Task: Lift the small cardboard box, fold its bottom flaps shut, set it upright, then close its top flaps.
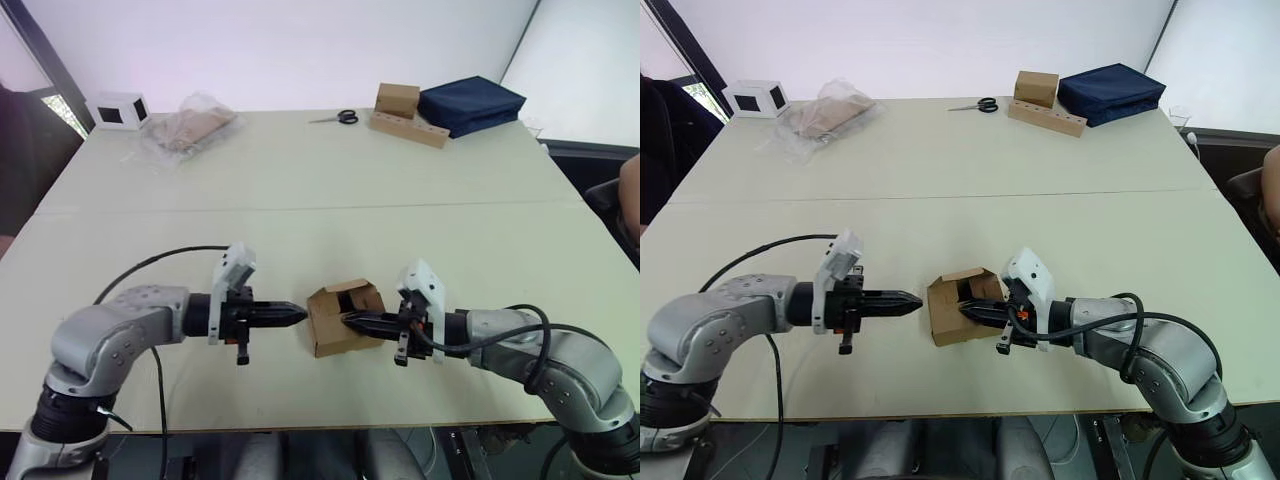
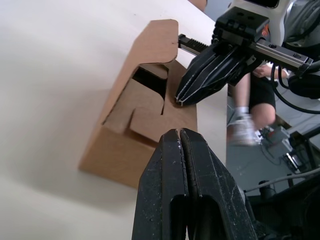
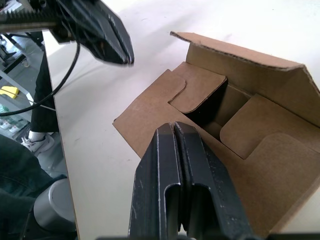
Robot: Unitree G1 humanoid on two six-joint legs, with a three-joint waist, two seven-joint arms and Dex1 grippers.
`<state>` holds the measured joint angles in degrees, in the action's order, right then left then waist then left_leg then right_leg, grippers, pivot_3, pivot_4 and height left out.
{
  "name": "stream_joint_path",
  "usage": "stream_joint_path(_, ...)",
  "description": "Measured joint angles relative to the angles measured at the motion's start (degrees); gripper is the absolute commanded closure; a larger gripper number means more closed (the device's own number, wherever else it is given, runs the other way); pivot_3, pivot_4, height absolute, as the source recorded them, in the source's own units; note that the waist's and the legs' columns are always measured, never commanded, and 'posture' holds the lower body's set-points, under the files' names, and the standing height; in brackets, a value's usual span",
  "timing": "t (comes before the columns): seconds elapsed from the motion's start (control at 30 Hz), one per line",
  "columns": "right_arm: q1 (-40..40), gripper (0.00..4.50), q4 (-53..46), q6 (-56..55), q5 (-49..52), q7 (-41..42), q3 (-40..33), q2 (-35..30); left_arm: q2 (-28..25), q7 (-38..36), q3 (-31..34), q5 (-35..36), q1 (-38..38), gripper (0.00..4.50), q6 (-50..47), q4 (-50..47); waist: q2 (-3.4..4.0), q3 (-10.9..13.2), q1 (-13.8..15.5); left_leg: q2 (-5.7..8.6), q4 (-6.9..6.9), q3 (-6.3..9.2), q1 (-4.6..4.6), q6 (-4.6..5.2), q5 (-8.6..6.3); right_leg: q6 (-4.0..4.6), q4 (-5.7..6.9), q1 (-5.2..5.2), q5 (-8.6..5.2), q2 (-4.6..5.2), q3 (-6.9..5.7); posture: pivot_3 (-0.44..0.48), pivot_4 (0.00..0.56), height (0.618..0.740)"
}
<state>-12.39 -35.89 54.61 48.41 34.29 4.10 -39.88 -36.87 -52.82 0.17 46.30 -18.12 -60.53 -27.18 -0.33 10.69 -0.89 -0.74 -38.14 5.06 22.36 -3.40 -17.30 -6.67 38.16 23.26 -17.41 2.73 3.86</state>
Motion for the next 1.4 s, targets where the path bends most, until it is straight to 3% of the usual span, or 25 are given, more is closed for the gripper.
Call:
stream_joint_path(0.2, 0.0, 4.5, -0.1, 0.2, 0.1, 0.0, -0.1, -0.1, 0.9, 0.7, -6.3, -3.7, 0.4, 4.48, 4.0, 0.3, 0.0, 0.0, 0.0, 0.0, 0.0, -0.01, 0.0, 0.0, 0.0, 0.0, -0.01, 0.0, 0.0, -0.01, 0.0, 0.0, 0.15, 0.74)
stream_joint_path(0.47, -1.3, 4.5, -0.4, 1.4, 5.9, 3.3, -4.2, -1.8, 2.1, 0.5, -8.8, -5.8, 0.3, 4.48, 8.8, 2.4, 0.01, 0.0, 0.1, 0.01, -0.01, -0.02, -0.03, 0.0, 0.0, 0.0, -0.02, -0.06, 0.0, 0.01, 0.0, 0.0, 0.15, 0.74)
stream_joint_path(0.63, -10.2, 4.5, 6.6, 0.9, 9.0, 3.0, -9.3, -0.3, 2.3, 0.5, -9.1, -5.8, -0.1, 4.48, 8.9, 2.8, 0.01, 0.0, 0.0, 0.0, 0.0, -0.02, -0.09, 0.01, 0.0, 0.0, -0.02, -0.1, 0.0, -0.02, 0.0, 0.0, 0.15, 0.74)
stream_joint_path(0.8, -18.7, 4.5, 15.0, -2.4, -0.7, 2.0, -2.8, 2.1, 2.4, 0.6, -9.4, -5.7, -0.1, 4.48, 8.9, 2.5, 0.04, 0.0, 0.1, 0.0, 0.04, -0.02, -0.07, 0.0, 0.0, 0.01, -0.06, -0.07, 0.0, -0.01, 0.0, 0.0, 0.15, 0.74)
stream_joint_path(1.0, -18.4, 4.5, 15.8, -2.5, -4.4, 5.7, 2.4, 2.3, 2.4, 1.4, -9.2, -5.6, 0.2, 4.48, 8.8, 2.1, 0.05, 0.0, 0.0, 0.01, 0.03, -0.04, -0.05, 0.0, 0.0, 0.0, -0.04, -0.05, 0.0, 0.03, 0.01, 0.0, 0.15, 0.74)
stream_joint_path(1.4, -11.4, 4.5, 10.1, -0.9, -4.5, 9.4, 2.0, 0.0, 2.1, 2.0, -8.2, -5.1, 0.4, 4.48, 8.9, 2.5, 0.04, 0.0, -0.1, 0.0, 0.03, -0.02, -0.06, 0.01, 0.0, 0.0, -0.04, -0.05, 0.0, -0.01, 0.0, 0.0, 0.15, 0.74)
